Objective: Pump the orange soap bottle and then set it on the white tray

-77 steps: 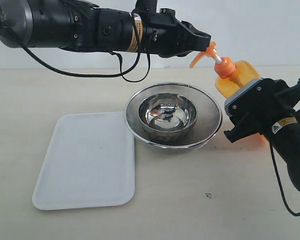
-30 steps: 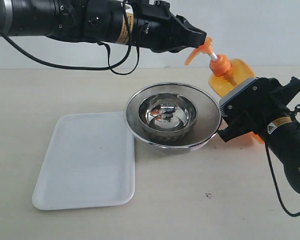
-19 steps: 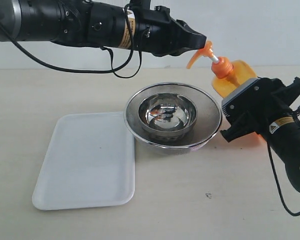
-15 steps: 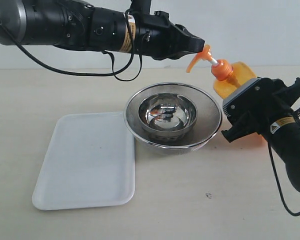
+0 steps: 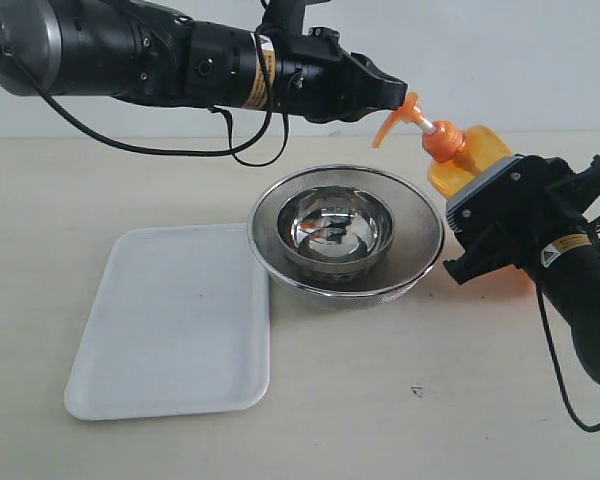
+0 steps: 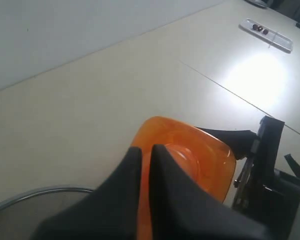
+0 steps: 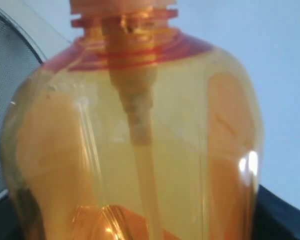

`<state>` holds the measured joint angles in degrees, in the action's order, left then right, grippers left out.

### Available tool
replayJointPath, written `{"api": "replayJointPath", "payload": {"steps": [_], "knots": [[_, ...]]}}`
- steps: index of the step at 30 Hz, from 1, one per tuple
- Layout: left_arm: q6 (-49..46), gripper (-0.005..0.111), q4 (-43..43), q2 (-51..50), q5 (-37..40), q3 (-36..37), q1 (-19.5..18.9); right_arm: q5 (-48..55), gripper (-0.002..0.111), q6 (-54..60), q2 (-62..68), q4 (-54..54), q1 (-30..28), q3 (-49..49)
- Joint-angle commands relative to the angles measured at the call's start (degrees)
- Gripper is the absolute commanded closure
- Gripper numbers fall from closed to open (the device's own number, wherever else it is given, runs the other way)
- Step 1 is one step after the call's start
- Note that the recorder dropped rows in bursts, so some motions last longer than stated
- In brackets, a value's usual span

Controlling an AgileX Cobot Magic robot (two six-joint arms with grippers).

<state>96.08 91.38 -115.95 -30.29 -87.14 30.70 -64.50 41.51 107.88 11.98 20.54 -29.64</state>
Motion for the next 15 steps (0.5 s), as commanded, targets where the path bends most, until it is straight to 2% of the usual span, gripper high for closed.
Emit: {"api": "replayJointPath", "payload": {"steps": [1, 15], "knots": [[-0.5, 0.102, 3.33, -2.54, -2.29, 1.21, 2.16, -3.68, 0.109, -3.32, -0.72, -6.6, 0.68, -0.44], [-0.6, 0.102, 2.28, -4.44, -4.32, 1.21, 2.6, -3.78, 0.109, -3.77, -0.72, -6.63, 0.68, -0.44]]}}
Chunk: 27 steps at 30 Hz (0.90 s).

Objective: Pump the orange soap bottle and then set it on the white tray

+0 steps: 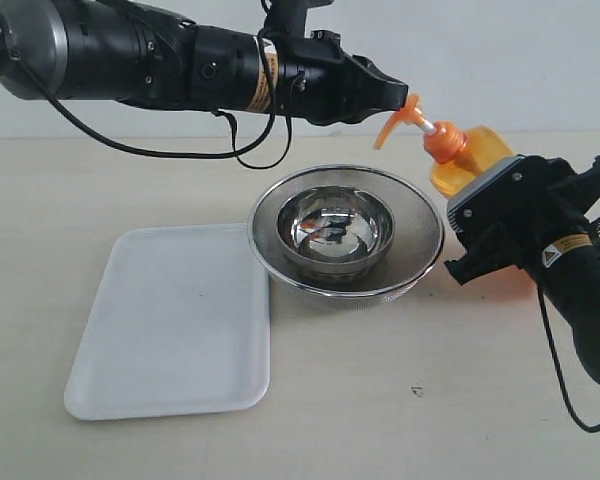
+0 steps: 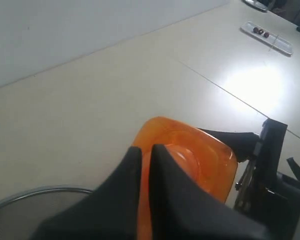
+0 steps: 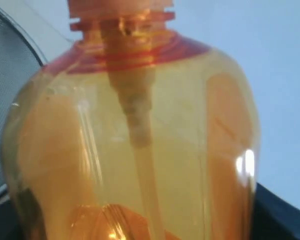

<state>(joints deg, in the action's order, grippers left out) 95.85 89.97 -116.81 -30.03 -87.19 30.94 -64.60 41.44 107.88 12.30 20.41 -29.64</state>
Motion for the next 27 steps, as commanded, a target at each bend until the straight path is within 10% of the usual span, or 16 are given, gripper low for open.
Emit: {"api": "replayJointPath", "payload": {"steps": [1, 27], "knots": [[-0.38, 0.102, 3.69, -3.82, -4.58, 1.27, 2.37, -3.68, 0.109, -3.7, -0.72, -6.94, 0.81, -0.44], [-2.32, 0.102, 4.71, 10.12, -1.21, 6.55, -1.13, -5.36, 0.109, -9.62, -0.72, 1.42, 0.81, -0.44]]}}
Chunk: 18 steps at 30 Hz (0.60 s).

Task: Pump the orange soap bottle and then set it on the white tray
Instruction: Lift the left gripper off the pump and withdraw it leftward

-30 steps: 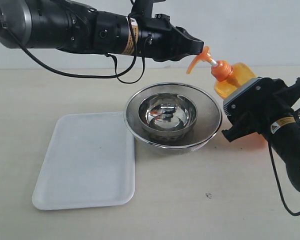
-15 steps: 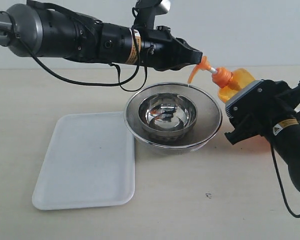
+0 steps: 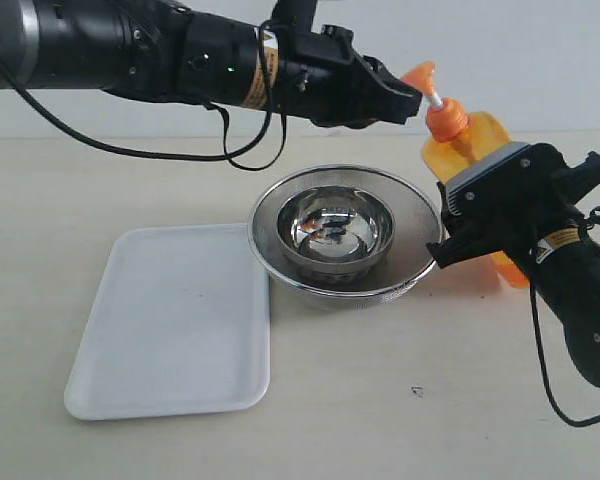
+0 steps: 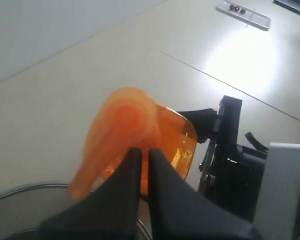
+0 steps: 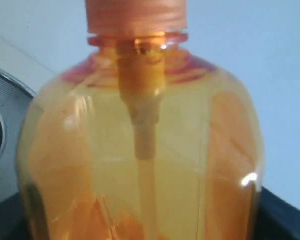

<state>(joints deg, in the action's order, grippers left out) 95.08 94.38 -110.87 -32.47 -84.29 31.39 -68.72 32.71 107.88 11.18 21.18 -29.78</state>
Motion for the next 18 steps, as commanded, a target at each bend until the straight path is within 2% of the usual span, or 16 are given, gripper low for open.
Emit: {"api": "replayJointPath", "payload": {"steps": [1, 4, 9, 18], "knots": [[-2.5, 0.102, -0.22, 5.87, 2.68, 5.57, -2.17, -1.25, 0.109, -0.9, -0.72, 2.64, 0.04, -0.31], [-4.09, 0.102, -1.26, 12.06, 3.99, 11.57, -4.76, -1.25, 0.109, -1.81, -0.72, 3.43, 0.04, -0.31], [-8.66, 0.102, -4.47, 20.33, 6.24, 20.88, -6.81, -1.25, 0.109, -4.47, -0.72, 4.82, 0.04, -0.31], [-33.8, 0.102, -29.22, 39.14, 7.09, 41.14, -7.47, -1.25, 0.109, -9.59, -0.72, 9.56, 0.04, -0.31]]}}
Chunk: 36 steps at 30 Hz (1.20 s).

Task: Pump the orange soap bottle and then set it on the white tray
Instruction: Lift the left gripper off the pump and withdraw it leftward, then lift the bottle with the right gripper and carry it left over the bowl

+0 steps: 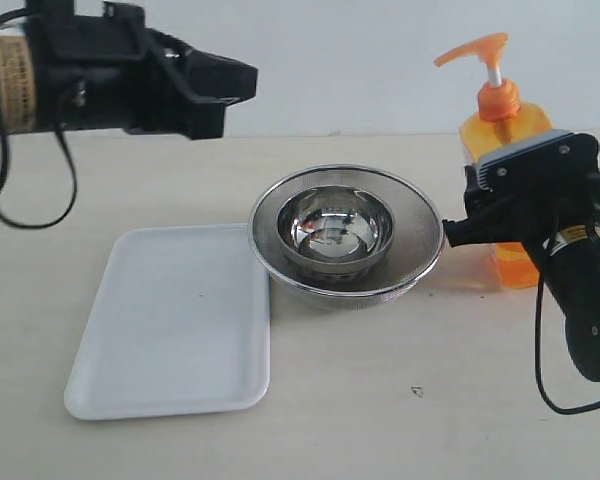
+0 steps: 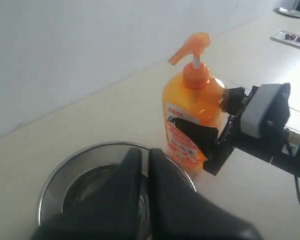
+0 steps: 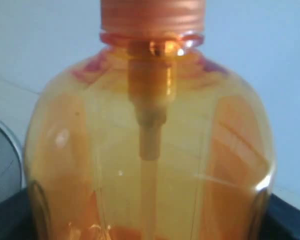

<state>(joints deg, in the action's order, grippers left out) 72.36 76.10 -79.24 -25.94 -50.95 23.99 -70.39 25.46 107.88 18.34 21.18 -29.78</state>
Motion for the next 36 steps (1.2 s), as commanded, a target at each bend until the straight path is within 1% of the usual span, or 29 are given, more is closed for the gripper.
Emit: {"api": "replayJointPath", "payload": {"steps": [1, 5, 7, 11, 13, 15, 19, 22, 29, 36], "knots": [[-14.6, 0.102, -14.72, 9.45, 0.55, 9.86, -0.07, 0.43, 0.109, -3.11, -0.72, 3.17, 0.04, -0.31], [-26.57, 0.102, -29.87, 18.96, 0.06, 20.17, -0.07, 0.43, 0.109, -6.17, -0.72, 6.3, 0.04, -0.31], [-32.29, 0.102, -35.54, 23.95, -1.52, 25.08, -0.07, 0.43, 0.109, -6.32, -0.72, 6.81, 0.04, -0.31], [-44.33, 0.102, -48.5, 32.94, -1.53, 34.65, -0.07, 1.17, 0.109, -8.03, -0.72, 8.58, 0.04, -0.31], [-48.06, 0.102, -54.15, 36.84, -2.14, 39.03, -0.07, 1.55, 0.109, -8.6, -0.72, 10.01, 0.04, -0.31], [-49.61, 0.102, -57.21, 39.9, -4.45, 42.77, -0.07, 1.65, 0.109, -8.68, -0.72, 11.58, 0.04, -0.31], [-50.54, 0.102, -58.74, 44.95, -8.64, 48.48, -0.07, 1.65, 0.109, -8.85, -0.72, 12.18, 0.04, -0.31], [-50.54, 0.102, -59.03, 46.67, -8.51, 50.77, -0.07, 2.4, 0.109, -9.11, -0.72, 12.32, 0.04, -0.31], [-50.54, 0.102, -60.45, 48.47, -8.96, 50.95, -0.07, 2.53, 0.109, -14.23, -0.72, 12.42, 0.04, -0.2], [-50.64, 0.102, -60.59, 48.72, -8.44, 50.95, -0.07, 2.06, 0.109, -13.87, -2.29, 12.42, 0.04, -0.2]]}}
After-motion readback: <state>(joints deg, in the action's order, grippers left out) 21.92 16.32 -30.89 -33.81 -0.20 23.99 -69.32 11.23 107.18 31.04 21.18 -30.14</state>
